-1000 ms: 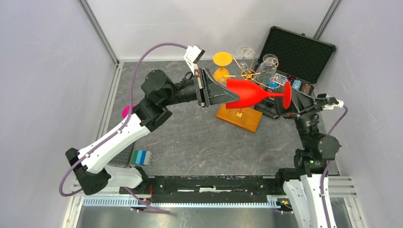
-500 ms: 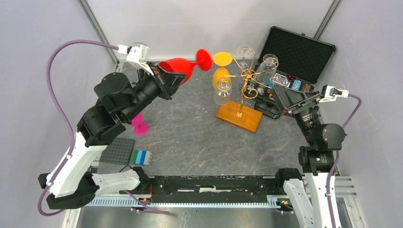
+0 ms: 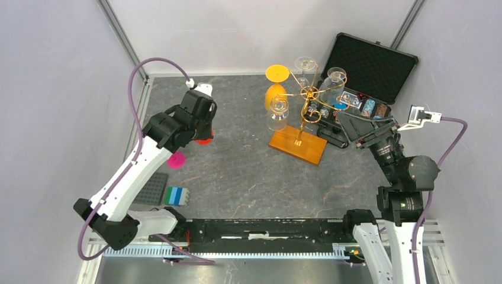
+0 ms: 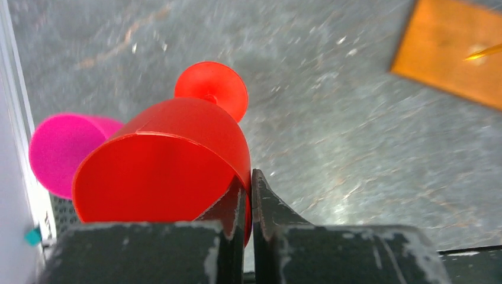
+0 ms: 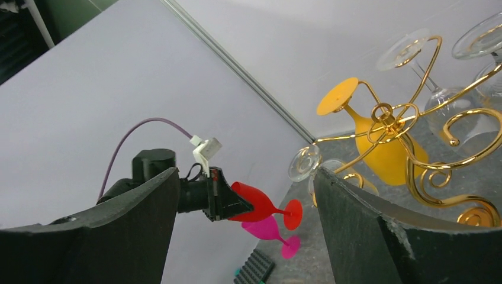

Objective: Take the wine glass off the wine glass rack

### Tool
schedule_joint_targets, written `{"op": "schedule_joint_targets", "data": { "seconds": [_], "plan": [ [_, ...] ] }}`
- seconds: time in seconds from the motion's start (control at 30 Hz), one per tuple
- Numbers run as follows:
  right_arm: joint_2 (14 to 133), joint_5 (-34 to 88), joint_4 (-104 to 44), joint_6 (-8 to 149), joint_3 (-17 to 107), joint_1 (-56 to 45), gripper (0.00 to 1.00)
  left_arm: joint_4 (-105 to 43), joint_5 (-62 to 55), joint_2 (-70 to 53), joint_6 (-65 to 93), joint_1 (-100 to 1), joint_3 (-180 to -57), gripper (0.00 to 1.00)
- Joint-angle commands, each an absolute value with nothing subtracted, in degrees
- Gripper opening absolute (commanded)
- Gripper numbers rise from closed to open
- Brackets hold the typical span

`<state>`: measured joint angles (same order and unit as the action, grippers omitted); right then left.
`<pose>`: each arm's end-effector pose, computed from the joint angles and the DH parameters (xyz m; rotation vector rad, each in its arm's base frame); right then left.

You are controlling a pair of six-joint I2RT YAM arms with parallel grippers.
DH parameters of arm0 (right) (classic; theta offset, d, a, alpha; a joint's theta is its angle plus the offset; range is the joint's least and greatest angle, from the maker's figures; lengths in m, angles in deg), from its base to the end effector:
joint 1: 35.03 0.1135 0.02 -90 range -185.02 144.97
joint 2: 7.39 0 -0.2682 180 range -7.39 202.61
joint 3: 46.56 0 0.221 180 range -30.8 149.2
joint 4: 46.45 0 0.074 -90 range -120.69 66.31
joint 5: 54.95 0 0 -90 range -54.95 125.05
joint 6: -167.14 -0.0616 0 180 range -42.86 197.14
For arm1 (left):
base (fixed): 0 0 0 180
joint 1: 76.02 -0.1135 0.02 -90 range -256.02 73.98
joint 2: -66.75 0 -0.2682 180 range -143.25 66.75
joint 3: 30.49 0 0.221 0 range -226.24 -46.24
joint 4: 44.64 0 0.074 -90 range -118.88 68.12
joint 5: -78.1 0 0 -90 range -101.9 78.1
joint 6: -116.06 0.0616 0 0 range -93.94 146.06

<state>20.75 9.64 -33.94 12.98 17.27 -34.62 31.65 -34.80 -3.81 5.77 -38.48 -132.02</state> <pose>0.0820 0.0270 0.4200 0.2933 1.2698 1.2337 0.1828 -0.1103 0.3872 0.1541 2.2803 -0.0487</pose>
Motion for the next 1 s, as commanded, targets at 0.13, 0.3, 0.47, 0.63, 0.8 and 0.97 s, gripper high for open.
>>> {"op": "schedule_joint_targets", "data": {
  "seconds": [0.13, 0.3, 0.47, 0.63, 0.8, 0.97],
  "plan": [
    [24.33, 1.12, -27.82, 24.60, 22.25, -34.67, 0.93, 29.54, -21.69, -4.11, 10.60, -48.33, -120.21, 0.02],
    [24.46, 0.61, -26.21, 28.27, 22.64, -34.67, 0.96, 25.96, -19.09, -6.42, 10.51, -51.76, -116.57, 0.02],
    [25.94, -0.60, -23.63, 30.11, 23.82, -34.68, 0.97, 24.17, -18.13, -9.31, 10.77, -52.87, -115.95, 0.02],
    [25.60, -3.38, -26.57, 30.78, 23.60, -34.71, 0.98, 23.85, -18.65, -10.57, 11.44, -53.98, -116.05, 0.05],
    [25.82, -3.23, -27.02, 29.51, 22.90, -34.68, 0.98, 24.23, -20.10, -11.43, 11.91, -54.59, -115.66, 0.09],
    [25.84, -2.94, -26.80, 31.02, 23.12, -34.69, 0.98, 25.74, -20.52, -11.12, 12.34, -54.85, -117.60, 0.19]
  ]
}}
